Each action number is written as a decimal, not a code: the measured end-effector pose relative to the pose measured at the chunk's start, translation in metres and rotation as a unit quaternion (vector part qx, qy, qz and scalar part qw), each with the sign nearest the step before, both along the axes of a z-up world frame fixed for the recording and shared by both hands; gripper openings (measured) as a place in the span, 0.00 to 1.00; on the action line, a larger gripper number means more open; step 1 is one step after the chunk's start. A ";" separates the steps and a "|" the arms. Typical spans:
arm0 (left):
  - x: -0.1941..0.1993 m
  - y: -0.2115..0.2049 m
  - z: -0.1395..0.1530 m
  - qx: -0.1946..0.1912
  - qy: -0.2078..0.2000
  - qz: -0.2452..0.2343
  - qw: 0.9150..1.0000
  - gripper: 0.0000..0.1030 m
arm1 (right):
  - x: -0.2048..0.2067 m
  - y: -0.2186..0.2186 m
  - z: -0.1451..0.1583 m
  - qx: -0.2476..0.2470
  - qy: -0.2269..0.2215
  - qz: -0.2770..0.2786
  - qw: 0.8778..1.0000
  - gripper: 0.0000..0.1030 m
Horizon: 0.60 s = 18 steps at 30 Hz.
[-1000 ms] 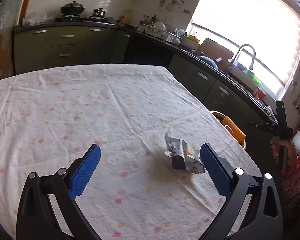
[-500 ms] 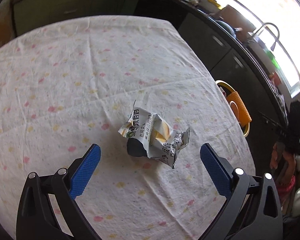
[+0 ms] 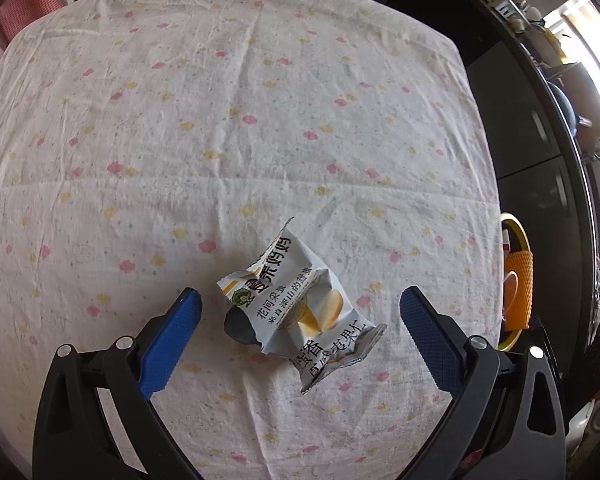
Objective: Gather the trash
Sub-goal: 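Move the left gripper to the silver snack wrapper and grasp it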
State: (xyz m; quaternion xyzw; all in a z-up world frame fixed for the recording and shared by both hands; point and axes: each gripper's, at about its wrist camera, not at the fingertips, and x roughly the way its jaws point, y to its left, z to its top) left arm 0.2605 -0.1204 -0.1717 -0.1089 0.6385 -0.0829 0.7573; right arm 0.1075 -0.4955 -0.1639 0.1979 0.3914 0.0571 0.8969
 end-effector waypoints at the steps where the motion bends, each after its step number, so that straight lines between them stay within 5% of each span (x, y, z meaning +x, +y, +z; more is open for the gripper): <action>1: 0.001 -0.001 -0.003 0.006 0.009 0.004 1.000 0.95 | -0.001 -0.003 0.000 0.001 -0.002 0.000 1.000 0.65; 8: 0.005 -0.008 -0.009 0.035 0.032 0.020 0.999 0.91 | -0.003 -0.019 -0.005 0.013 -0.007 -0.002 1.000 0.65; 13: 0.009 -0.010 -0.005 0.054 0.037 0.021 0.998 0.75 | -0.006 -0.022 -0.009 0.025 -0.009 0.009 1.000 0.65; 18: 0.011 -0.018 0.001 0.062 0.031 -0.001 0.998 0.49 | -0.009 -0.028 -0.010 0.033 -0.013 0.011 0.999 0.65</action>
